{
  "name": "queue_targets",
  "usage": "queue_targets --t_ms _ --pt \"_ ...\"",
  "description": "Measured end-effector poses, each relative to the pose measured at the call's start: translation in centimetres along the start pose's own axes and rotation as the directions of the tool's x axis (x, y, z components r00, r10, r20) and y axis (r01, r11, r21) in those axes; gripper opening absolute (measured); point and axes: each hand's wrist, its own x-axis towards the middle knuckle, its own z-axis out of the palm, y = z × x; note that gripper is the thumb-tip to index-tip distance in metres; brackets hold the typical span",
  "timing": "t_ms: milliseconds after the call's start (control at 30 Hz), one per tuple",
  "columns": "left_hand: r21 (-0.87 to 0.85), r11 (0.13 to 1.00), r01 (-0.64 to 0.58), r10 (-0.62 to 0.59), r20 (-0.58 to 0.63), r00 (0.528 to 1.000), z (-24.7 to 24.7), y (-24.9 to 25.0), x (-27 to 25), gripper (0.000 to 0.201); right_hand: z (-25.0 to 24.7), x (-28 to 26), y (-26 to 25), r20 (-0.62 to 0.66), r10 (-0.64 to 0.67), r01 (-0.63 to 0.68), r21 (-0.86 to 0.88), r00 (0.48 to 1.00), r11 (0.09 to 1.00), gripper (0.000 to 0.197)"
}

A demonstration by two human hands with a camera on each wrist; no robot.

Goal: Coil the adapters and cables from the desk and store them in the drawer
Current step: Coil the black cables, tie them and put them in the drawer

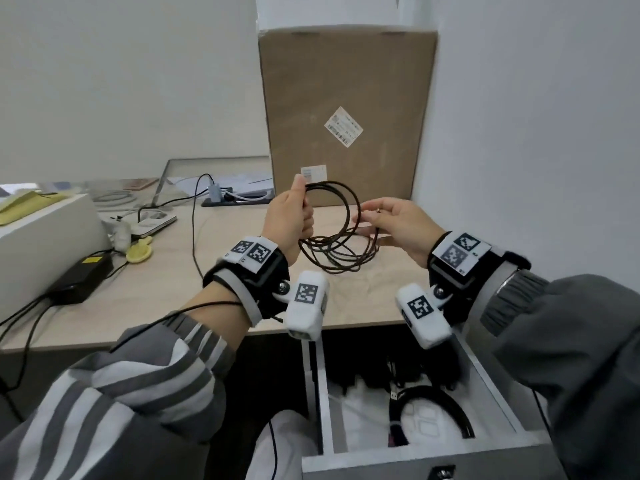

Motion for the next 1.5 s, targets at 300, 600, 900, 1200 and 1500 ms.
queue_targets --t_ms 300,600,900,1200,1500 --pt "-0.183 0.983 0.009 -0.043 -0.182 0.982 -1.3 -2.1 13.4 0.043 0.9 13.1 1.4 -0.072 -0.036 0.034 -0.032 0.997 0.999 0.016" --pt "-0.249 0.968 -0.03 -0.011 -0.158 0.987 -1.1 -3.7 18.4 0.044 0.2 18.5 2.1 -0.05 -0.181 0.181 -0.016 0.982 0.983 0.018" --pt "-0.248 0.968 -0.046 0.02 -0.107 0.994 -0.1 -5.4 20.3 0.044 -0.6 19.5 3.3 -0.027 -0.236 0.227 -0.186 0.971 0.956 0.01" --pt "-0.451 0.888 -0.088 0.046 -0.103 0.994 0.7 -5.3 21.7 0.047 0.0 20.5 4.1 0.056 -0.167 0.177 -0.302 0.984 0.937 0.015" --pt "-0.439 0.898 -0.009 -0.01 -0.04 0.999 0.8 -6.1 21.7 0.046 0.6 20.5 4.5 0.023 -0.154 0.155 -0.046 0.988 0.987 0.016"
